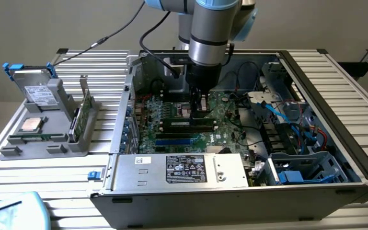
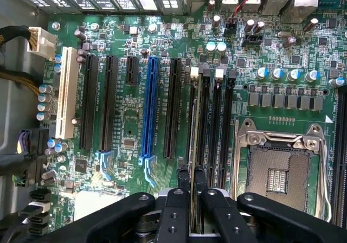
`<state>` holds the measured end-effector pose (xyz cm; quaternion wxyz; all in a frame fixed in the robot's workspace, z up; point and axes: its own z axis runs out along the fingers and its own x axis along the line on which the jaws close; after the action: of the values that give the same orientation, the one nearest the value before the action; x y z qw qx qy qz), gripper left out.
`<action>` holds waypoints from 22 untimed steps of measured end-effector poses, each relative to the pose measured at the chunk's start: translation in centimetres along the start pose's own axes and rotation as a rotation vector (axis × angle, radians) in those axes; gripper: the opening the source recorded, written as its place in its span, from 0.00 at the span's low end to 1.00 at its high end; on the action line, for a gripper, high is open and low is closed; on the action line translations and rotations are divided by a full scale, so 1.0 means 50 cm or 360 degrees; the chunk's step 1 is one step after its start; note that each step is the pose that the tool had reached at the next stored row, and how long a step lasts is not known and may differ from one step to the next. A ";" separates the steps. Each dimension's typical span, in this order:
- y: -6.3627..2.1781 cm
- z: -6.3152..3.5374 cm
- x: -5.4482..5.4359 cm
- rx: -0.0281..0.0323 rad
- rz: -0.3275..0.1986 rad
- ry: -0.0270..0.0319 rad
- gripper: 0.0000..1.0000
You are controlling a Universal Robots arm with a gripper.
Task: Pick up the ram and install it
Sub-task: 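Insert the ram into the slot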
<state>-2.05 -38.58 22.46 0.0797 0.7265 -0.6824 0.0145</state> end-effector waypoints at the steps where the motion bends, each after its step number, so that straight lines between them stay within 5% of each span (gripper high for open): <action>1: 0.000 0.000 0.000 -0.00001 0.0000 0.00001 0.14; 12: 0.000 0.005 0.000 -0.00036 0.0000 0.00000 0.14; 22: -0.001 0.004 0.000 -0.00168 -0.0002 -0.00007 0.14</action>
<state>-2.03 -38.59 22.26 0.0834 0.7266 -0.6819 0.0107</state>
